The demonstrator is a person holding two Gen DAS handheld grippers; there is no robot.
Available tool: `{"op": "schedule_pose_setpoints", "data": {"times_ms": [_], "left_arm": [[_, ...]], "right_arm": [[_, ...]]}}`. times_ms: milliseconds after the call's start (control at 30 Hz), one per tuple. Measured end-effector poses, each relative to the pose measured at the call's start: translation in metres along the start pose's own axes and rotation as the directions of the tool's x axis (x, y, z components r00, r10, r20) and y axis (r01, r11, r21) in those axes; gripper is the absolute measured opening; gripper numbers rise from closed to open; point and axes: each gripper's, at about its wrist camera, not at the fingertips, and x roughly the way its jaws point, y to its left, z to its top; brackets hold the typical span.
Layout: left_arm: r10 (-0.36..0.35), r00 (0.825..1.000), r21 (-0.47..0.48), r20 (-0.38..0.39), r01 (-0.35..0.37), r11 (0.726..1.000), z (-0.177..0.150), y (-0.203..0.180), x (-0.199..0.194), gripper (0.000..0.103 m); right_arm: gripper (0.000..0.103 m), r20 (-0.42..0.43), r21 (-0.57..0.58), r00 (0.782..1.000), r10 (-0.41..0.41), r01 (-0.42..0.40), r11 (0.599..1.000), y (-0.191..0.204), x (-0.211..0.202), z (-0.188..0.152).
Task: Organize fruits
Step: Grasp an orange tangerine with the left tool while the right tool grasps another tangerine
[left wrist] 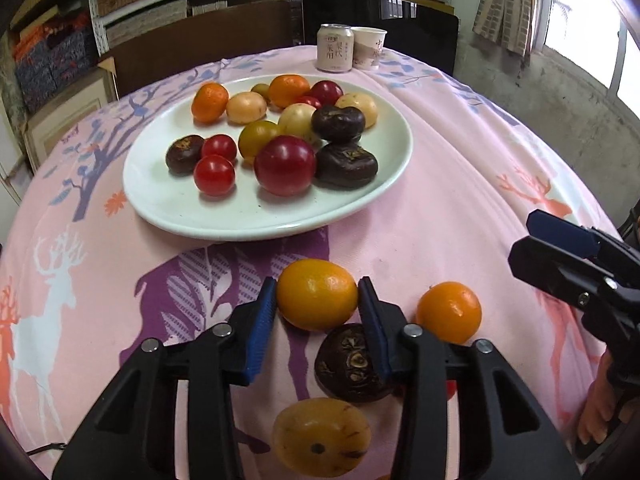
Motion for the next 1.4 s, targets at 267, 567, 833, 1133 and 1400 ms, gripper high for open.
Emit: {"op": "schedule_pose_setpoints", "data": {"times_ms": [267,567,833,1133,1400], "left_arm": [[0.095,0.993,-0.064,0.071,-0.091,0.994,-0.001,0.024,-0.025,0.041],[0.111,0.991,-0.091,0.067,-0.105,0.990,-0.001,0.033,-0.027,0.041],[0.115,0.991,-0.090,0.069,-0.108,0.990,-0.002,0.033,-0.026,0.041],[0.117,0.991,-0.086,0.063,-0.112,0.990,-0.003,0.032,-0.025,0.041],[0.111,0.990,-0.129,0.090,-0.099,0.987,-0.003,0.044,-0.038,0.041]], "right_arm": [[0.070,-0.089,-0.101,0.996,0.005,-0.014,0.995,0.021,0.014,-0.006],[0.046,-0.193,-0.111,0.979,0.059,-0.082,0.990,0.033,0.035,-0.010],[0.042,-0.214,-0.044,0.970,0.112,-0.124,0.991,0.026,0.041,-0.009],[0.036,-0.190,0.005,0.973,0.134,-0.135,0.991,0.018,0.038,-0.008],[0.036,-0.085,0.003,0.994,0.065,-0.066,0.998,0.009,0.017,-0.001]]}}
